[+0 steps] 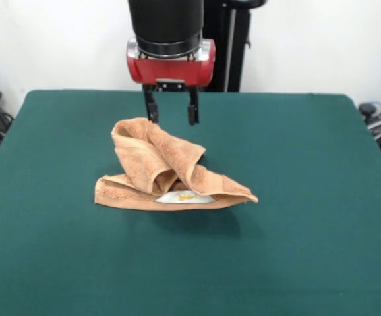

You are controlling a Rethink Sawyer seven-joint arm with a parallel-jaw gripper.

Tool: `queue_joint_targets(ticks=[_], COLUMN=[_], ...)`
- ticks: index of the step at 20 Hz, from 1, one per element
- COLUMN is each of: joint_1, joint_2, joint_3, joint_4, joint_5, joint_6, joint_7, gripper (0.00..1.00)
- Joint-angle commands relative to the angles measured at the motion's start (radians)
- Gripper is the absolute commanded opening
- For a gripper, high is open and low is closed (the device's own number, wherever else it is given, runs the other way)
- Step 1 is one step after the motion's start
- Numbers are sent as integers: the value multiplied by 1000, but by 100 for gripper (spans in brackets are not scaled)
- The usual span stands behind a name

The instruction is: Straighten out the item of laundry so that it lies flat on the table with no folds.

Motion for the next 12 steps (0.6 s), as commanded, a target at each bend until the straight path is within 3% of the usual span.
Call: queue_joint_targets(ticks=[1, 12], joint_1=[39, 50], joint_2=[-45, -43], joint_3=[65, 83], joint_4=[160, 214], joint_5=[-107, -139], joint_6=[-23, -51], joint_7=[-79, -35], gripper=[100, 100])
